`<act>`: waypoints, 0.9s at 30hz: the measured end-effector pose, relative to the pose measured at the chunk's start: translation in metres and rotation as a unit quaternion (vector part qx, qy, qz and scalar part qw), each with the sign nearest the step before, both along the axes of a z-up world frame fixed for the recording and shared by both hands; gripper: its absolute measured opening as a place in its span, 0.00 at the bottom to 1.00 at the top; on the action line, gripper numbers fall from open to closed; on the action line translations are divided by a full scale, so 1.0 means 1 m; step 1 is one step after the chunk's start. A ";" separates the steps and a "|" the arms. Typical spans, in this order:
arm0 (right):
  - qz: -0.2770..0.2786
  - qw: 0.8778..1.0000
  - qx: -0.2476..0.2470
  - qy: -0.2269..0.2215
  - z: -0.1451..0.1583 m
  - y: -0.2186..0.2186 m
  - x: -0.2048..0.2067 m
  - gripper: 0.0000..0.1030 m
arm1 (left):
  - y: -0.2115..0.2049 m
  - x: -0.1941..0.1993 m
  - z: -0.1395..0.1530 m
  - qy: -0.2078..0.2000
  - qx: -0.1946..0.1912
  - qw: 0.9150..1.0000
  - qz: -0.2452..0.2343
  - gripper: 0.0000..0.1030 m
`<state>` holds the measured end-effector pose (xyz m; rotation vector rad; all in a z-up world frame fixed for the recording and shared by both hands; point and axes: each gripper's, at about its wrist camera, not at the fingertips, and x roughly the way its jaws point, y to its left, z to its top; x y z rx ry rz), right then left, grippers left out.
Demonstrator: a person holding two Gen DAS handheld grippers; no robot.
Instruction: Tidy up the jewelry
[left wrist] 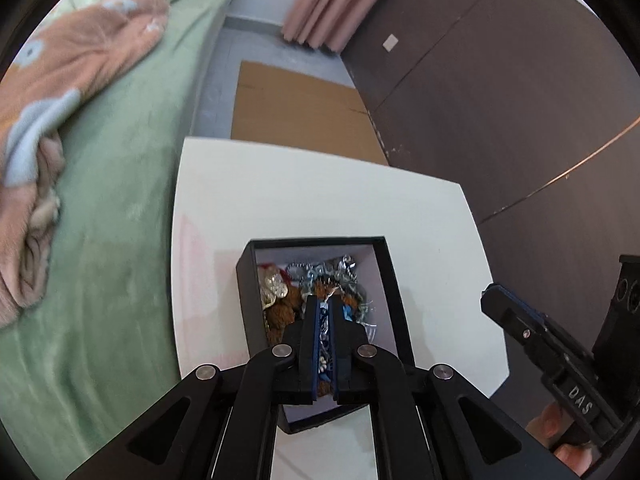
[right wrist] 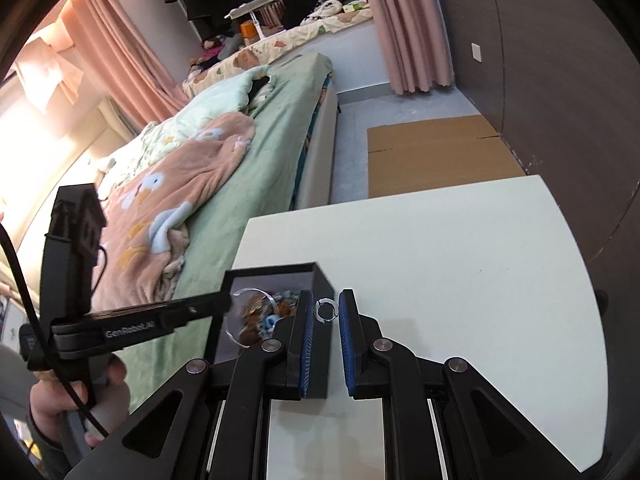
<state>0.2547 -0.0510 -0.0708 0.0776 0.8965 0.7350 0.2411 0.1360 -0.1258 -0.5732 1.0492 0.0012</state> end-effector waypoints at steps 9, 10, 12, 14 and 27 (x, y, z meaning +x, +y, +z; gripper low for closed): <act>0.015 1.000 -0.005 0.005 0.002 0.020 -0.013 0.14 | 0.028 -0.013 0.010 -0.012 -0.029 0.999 0.027 0.46; 0.017 1.000 -0.004 0.006 0.003 0.021 -0.015 0.14 | 0.030 -0.016 0.013 -0.019 -0.031 0.999 0.033 0.52; 0.022 1.000 -0.001 0.010 0.003 0.027 -0.018 0.14 | 0.033 -0.018 0.017 -0.031 -0.036 0.998 0.040 0.57; 0.028 1.000 0.000 0.013 0.003 0.033 -0.021 0.14 | 0.037 -0.020 0.021 -0.038 -0.043 0.998 0.042 0.57; 0.001 0.999 -0.002 0.035 0.000 0.026 -0.027 0.51 | 0.043 -0.030 0.041 -0.055 -0.048 0.996 0.053 0.70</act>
